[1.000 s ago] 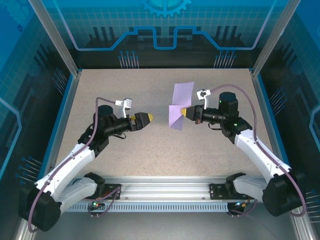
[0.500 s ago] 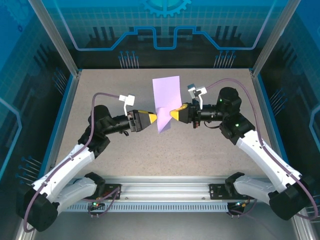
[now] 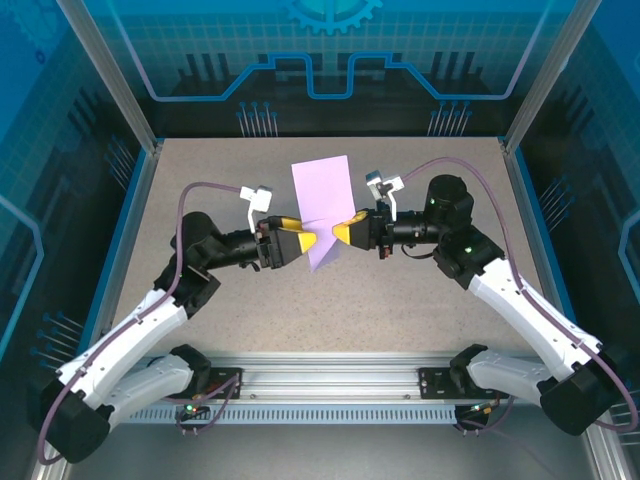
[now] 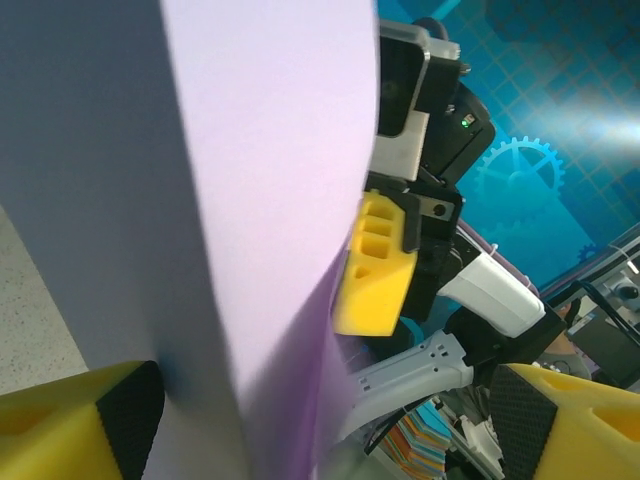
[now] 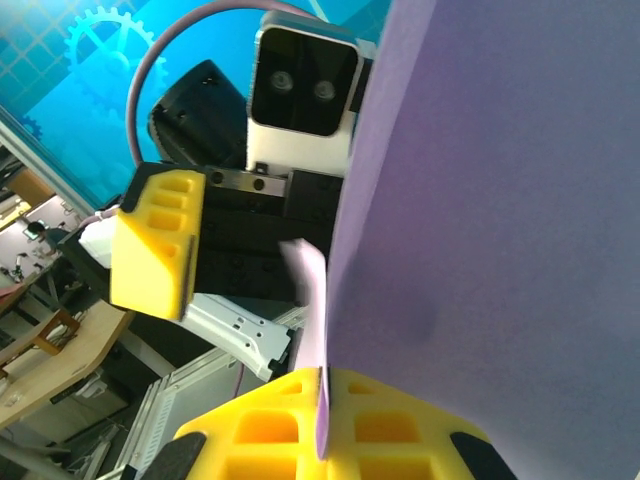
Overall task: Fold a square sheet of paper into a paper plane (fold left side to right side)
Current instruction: Turn over the paper at the center of the table.
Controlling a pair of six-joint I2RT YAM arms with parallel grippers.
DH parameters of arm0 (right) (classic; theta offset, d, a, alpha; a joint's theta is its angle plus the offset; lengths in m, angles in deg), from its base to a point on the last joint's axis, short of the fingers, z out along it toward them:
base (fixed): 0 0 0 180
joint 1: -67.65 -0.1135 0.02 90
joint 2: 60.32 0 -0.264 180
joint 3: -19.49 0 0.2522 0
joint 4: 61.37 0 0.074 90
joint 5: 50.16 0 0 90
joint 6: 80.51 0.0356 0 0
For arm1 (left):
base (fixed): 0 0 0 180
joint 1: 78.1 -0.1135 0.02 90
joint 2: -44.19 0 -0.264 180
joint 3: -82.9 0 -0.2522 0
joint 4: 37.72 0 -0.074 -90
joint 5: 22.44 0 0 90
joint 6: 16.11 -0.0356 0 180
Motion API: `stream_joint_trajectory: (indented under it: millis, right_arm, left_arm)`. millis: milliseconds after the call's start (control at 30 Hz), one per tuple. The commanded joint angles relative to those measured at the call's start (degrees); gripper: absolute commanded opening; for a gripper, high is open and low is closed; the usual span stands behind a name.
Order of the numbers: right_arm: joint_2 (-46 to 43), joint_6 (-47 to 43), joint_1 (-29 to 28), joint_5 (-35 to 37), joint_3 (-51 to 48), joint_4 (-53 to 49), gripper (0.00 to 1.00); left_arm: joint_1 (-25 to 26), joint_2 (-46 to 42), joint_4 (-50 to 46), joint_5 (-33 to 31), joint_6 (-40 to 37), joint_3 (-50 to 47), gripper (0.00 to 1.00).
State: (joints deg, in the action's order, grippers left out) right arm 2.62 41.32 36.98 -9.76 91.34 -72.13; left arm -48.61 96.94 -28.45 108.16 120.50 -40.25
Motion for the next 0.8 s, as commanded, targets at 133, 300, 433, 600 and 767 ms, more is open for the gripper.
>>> stream_joint_trajectory:
  millis: [133,300,433,600,767]
  right_arm:
    - [1.83,0.03,0.89,1.34,0.2,-1.38,0.01]
    - [1.73,0.95,0.88,0.82,-0.1,0.33,0.01]
    - [1.4,1.11,0.88,0.88,-0.42,0.27,0.01]
    - [0.7,1.48,0.89,1.29,-1.43,0.72,0.04]
    - [-0.97,-0.56,1.35,3.37,-1.8,-3.19,0.17]
  left_arm:
    - [1.46,-1.47,1.83,1.24,-1.71,2.06,0.87]
    - [2.5,-0.33,-1.89,0.1,-4.24,3.16,0.79]
    - [2.55,0.58,-4.08,-1.54,-5.38,3.19,0.65]
    - [2.98,1.48,-9.22,-4.87,-7.64,4.05,0.4]
    - [4.37,1.87,-18.9,-11.18,-13.18,5.88,0.13]
